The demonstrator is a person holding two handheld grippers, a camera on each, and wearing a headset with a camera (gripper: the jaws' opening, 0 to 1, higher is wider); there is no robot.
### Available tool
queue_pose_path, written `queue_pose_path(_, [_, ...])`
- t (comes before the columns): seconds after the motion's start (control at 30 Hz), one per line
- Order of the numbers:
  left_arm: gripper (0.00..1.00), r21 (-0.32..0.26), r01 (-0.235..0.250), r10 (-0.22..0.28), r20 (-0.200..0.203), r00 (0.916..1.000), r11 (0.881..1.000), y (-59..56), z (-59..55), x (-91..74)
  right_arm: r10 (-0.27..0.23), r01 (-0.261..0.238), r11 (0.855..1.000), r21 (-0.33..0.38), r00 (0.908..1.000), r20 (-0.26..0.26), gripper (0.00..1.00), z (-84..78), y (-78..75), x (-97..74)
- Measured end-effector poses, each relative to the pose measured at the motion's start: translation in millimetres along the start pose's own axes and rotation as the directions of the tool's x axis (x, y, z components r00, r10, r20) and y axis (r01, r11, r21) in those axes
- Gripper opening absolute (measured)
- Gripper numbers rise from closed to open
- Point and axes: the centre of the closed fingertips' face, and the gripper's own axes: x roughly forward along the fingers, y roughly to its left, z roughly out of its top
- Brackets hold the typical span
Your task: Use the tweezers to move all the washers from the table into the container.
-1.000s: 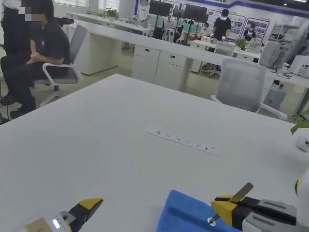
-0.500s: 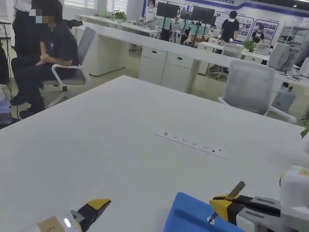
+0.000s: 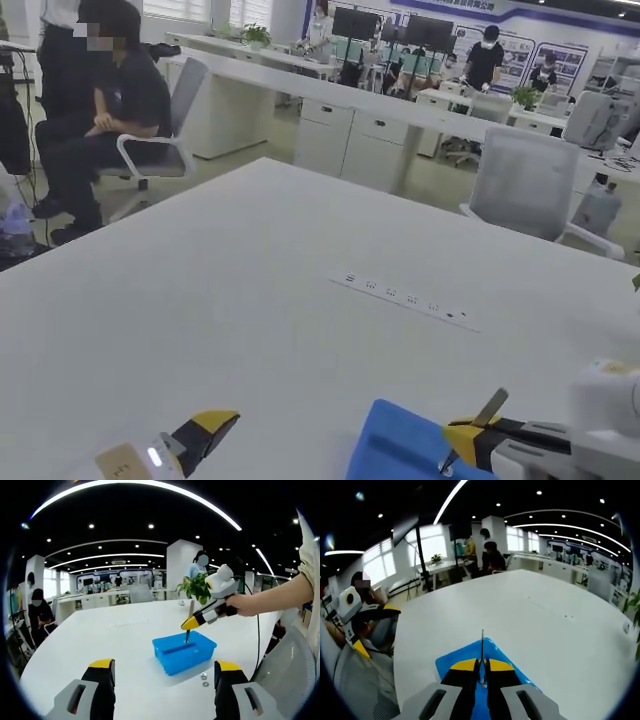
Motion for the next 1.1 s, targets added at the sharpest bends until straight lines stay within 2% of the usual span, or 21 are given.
queue_pose_path(0.33, [0.82,0.001,0.005,-0.005,0.001,1.0,1.0,-1.0,0.1,0.9,-0.018,0.018,0.999,0.047,0.9998,-0.002,0.03,-5.4,-9.8,5.4])
queue_pose_path(0.67, [0.82,-0.001,0.008,-0.008,0.005,1.0,1.0,-1.7,0.5,0.4,-0.025,0.028,0.998,0.054,0.9983,-0.053,0.03,-25.5,-14.6,9.8])
queue_pose_path(1.1, [0.82,0.005,0.007,-0.007,0.0,1.0,1.0,-1.8,0.0,0.5,-0.036,0.042,0.997,0.07,0.9956,-0.087,0.03,-41.4,-16.8,12.5])
